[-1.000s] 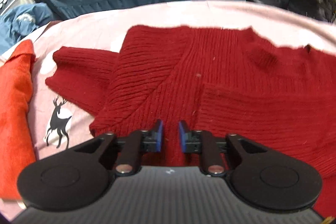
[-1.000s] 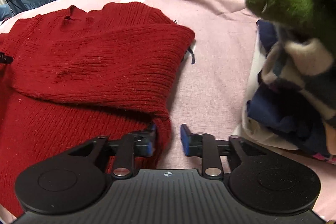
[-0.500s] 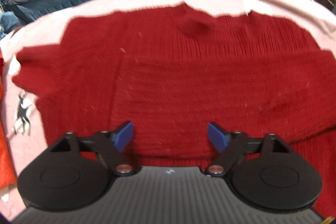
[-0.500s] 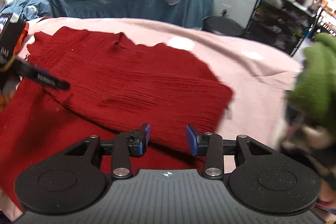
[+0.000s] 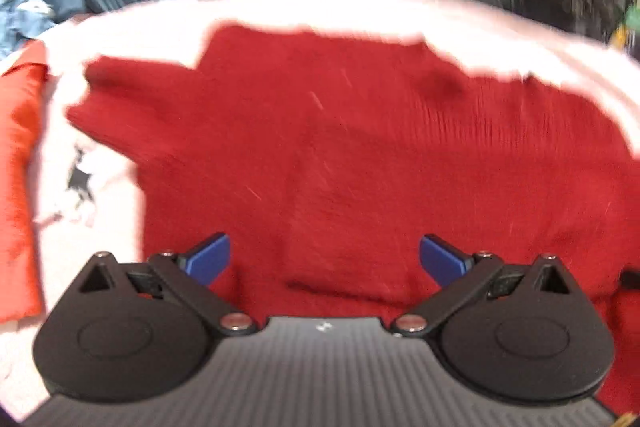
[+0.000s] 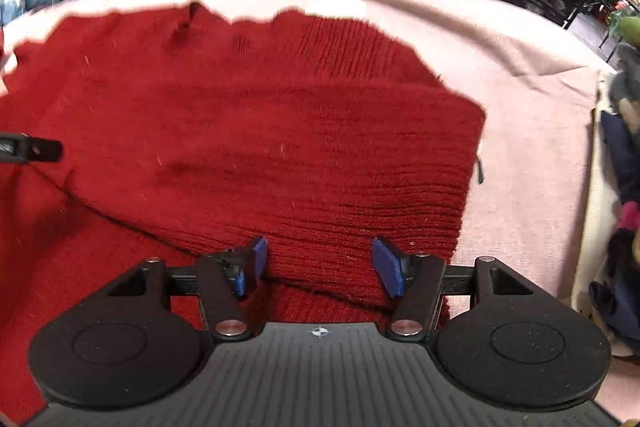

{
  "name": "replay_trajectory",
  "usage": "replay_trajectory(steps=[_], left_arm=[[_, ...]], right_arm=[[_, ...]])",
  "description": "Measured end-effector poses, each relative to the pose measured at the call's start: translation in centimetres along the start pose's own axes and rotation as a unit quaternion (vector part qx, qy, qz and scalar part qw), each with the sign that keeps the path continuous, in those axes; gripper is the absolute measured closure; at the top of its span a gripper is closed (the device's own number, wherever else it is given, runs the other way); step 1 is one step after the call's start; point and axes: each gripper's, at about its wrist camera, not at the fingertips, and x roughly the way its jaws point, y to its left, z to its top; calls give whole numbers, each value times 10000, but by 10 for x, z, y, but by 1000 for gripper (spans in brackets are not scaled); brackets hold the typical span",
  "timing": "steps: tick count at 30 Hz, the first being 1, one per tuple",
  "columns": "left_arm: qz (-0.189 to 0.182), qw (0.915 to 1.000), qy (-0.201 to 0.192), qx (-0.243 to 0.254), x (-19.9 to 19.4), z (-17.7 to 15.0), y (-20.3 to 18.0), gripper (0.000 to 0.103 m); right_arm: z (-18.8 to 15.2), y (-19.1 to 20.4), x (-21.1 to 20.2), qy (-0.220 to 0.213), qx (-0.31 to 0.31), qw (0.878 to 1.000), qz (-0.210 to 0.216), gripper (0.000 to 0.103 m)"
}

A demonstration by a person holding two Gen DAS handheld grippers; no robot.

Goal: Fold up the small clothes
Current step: 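Grasp a red sweater sleeve cuff with the left tool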

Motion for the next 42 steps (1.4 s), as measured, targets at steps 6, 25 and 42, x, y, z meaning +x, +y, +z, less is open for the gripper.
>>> replay_trajectory(steps=[6, 25, 42], left_arm=[[647, 9873, -664, -1289, -22, 22, 98, 1], [550, 9440, -210, -3248, 111, 65, 203, 1], [416, 9587, -560, -2758, 83, 86, 176, 98]], right_arm=[[-13, 4, -33, -346, 59, 9990, 286, 0], [-58, 45, -50, 110, 119, 9975, 684, 0], [-67, 26, -47, 188, 781, 9952, 560, 0]])
